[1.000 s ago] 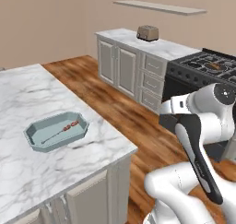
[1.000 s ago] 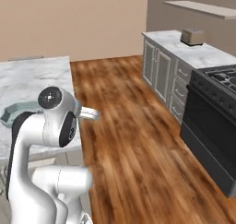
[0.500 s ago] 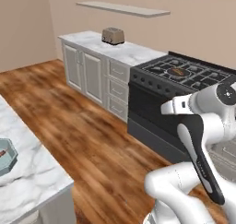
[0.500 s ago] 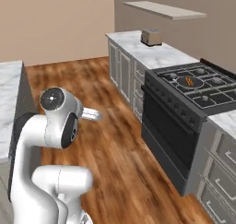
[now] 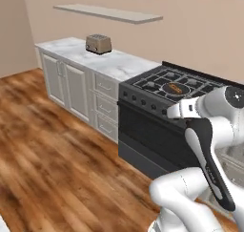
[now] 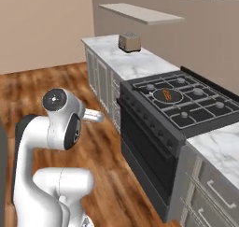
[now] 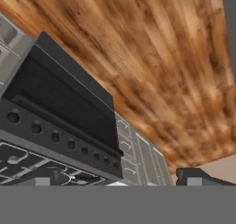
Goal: Place the cold items (bell pepper and kiwi) from the fridge in one tupperware on the dining counter. Place the warm items (hot dog and kebab skewer) in the stove area in another tupperware.
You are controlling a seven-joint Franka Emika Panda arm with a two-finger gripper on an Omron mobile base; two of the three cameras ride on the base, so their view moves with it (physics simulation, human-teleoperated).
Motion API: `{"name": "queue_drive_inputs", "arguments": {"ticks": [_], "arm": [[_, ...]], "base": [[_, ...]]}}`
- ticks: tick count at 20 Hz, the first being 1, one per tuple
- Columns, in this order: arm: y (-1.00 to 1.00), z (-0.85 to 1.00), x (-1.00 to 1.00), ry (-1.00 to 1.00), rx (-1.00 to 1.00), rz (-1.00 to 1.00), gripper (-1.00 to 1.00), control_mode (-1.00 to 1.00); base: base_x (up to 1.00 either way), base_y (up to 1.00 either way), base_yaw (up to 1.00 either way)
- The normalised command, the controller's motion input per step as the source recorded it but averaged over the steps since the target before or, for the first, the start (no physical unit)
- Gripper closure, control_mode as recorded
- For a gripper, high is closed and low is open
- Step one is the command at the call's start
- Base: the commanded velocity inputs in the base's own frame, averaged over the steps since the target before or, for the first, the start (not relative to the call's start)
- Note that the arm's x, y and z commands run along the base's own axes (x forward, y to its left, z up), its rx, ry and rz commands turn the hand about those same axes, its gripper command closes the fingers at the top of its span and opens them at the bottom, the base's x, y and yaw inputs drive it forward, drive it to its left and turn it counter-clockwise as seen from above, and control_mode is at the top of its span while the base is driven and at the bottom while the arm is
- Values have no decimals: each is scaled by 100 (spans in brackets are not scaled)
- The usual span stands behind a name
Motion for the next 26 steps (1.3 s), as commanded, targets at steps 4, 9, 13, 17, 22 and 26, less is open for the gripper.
{"name": "queue_drive_inputs", "arguments": {"ticks": [4,9,13,17,22,26], "arm": [[0,0,0,0,0,0,-100,100],[0,0,0,0,0,0,-100,100],[0,0,0,0,0,0,-100,100],[0,0,0,0,0,0,-100,100],[0,0,0,0,0,0,-100,100],[0,0,0,0,0,0,-100,100]], "base": [[100,4,-36],[98,1,-29],[87,4,-25],[75,23,-20],[64,11,-20],[60,0,-18]]}}
